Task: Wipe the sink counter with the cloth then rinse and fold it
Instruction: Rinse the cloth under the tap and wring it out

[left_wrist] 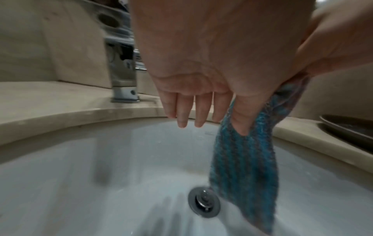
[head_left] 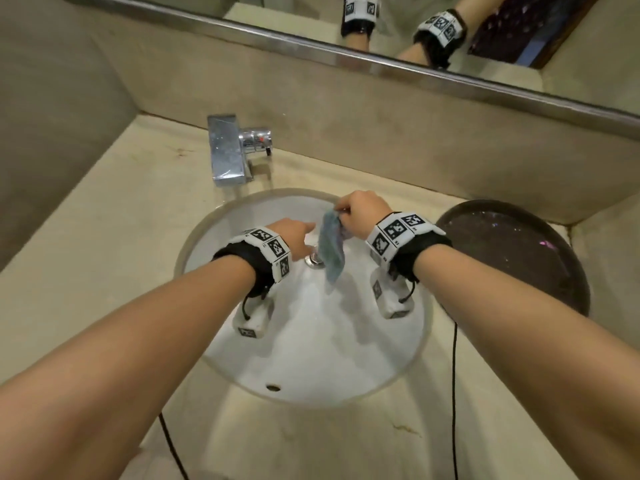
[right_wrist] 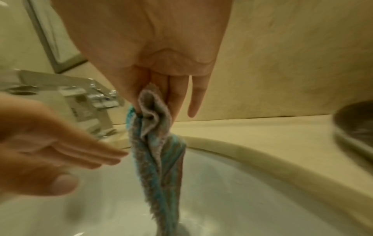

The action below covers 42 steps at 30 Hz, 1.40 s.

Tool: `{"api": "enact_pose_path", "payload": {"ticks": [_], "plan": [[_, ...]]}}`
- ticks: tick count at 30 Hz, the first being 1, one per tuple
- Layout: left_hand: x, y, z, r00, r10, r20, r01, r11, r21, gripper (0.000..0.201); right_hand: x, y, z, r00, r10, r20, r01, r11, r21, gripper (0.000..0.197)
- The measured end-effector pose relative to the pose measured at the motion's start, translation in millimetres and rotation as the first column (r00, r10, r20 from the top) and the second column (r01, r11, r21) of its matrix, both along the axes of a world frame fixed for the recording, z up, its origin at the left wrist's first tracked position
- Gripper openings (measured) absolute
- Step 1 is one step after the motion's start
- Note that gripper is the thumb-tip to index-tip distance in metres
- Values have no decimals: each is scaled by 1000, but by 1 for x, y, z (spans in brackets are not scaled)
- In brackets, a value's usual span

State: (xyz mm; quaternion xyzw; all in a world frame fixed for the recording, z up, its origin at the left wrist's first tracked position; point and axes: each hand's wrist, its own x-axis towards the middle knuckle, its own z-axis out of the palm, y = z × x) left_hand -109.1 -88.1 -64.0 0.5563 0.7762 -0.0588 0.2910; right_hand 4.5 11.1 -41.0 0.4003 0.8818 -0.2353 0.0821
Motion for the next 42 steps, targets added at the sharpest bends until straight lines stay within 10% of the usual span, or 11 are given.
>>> {"api": "enact_pose_path", "payload": {"ticks": [13,27,42], "plan": [[-76,-72,7,797,514,317,-583,792,184,29,-102,-28,30,983,67,-170,-70,997,-11,50],[-99,-80,0,808,500,313,-564,810,161,30,-110,-19,24,989,-87,-117,102,987,128,43],[-91,-77,-1,842,471,263,-533,802,269,26,-92,-54,-22,990,-92,-109,62,965,-255,34]]}}
